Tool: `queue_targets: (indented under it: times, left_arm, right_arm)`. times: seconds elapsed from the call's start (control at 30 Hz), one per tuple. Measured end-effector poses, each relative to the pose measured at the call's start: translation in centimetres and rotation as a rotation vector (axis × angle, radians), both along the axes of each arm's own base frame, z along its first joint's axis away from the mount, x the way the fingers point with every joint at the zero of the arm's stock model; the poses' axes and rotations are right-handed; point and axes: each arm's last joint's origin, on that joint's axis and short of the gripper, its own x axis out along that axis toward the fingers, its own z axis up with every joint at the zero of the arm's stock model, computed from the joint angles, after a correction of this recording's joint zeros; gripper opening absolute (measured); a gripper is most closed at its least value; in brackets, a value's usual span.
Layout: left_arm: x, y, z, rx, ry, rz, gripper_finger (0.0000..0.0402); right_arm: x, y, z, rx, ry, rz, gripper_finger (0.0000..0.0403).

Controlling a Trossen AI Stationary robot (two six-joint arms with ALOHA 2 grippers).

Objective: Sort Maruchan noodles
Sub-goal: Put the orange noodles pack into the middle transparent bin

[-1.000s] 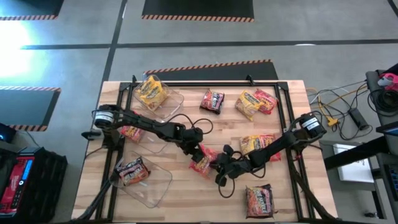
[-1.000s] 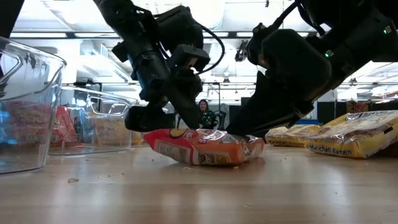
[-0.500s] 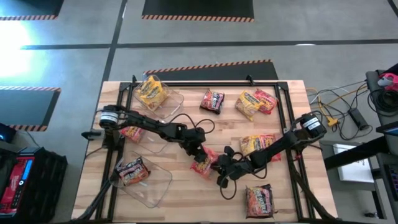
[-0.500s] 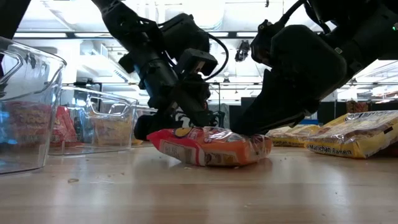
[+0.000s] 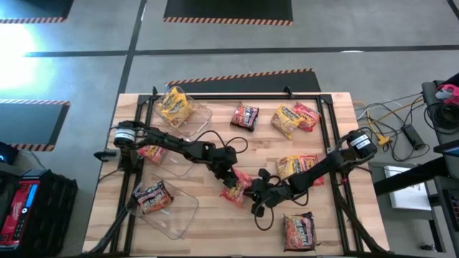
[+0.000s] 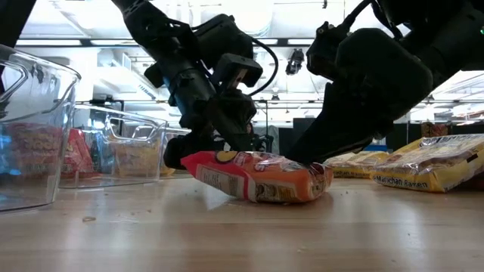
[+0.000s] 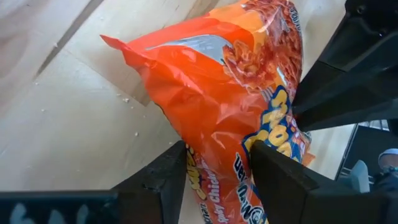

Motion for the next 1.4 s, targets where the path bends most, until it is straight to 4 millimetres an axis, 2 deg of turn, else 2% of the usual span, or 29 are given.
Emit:
queue_targets:
  times: [0.17, 0.3, 0.5, 0.73, 1.0, 1.4]
  left_arm:
    - [0.0, 0.0, 0.5, 0.013, -0.026, -0.01, 0.0148]
    - [0.1, -0.1, 0.6, 0.011, -0.042, -0.038, 0.0147]
    - [0.1, -0.1, 0.7, 0.032, -0.047, -0.06, 0.0147]
    - [0.8, -0.1, 1.7, 0.053, -0.093, -0.083, 0.0147]
    - [1.2, -0.1, 2.2, 0.037, -0.112, -0.072, 0.0152]
    - [1.2, -0.2, 2.3, 0.006, -0.099, -0.096, 0.0234]
  right_arm:
    - [-0.5, -0.1, 3.1, 0.003, -0.03, 0.036, 0.0063]
    - [-1.2, 0.2, 4.4, 0.04, -0.03, 0.067, 0.0063]
    - [-1.4, 0.2, 3.1, 0.071, 0.021, -0.005, 0.0063]
    - [-1.0, 0.5, 0.8, 0.081, 0.053, -0.017, 0.0063]
    - [-0.7, 0.7, 0.1, 0.082, 0.029, 0.005, 0.0063]
    - [-0.6, 0.7, 0.2, 0.046, 0.021, 0.009, 0.0063]
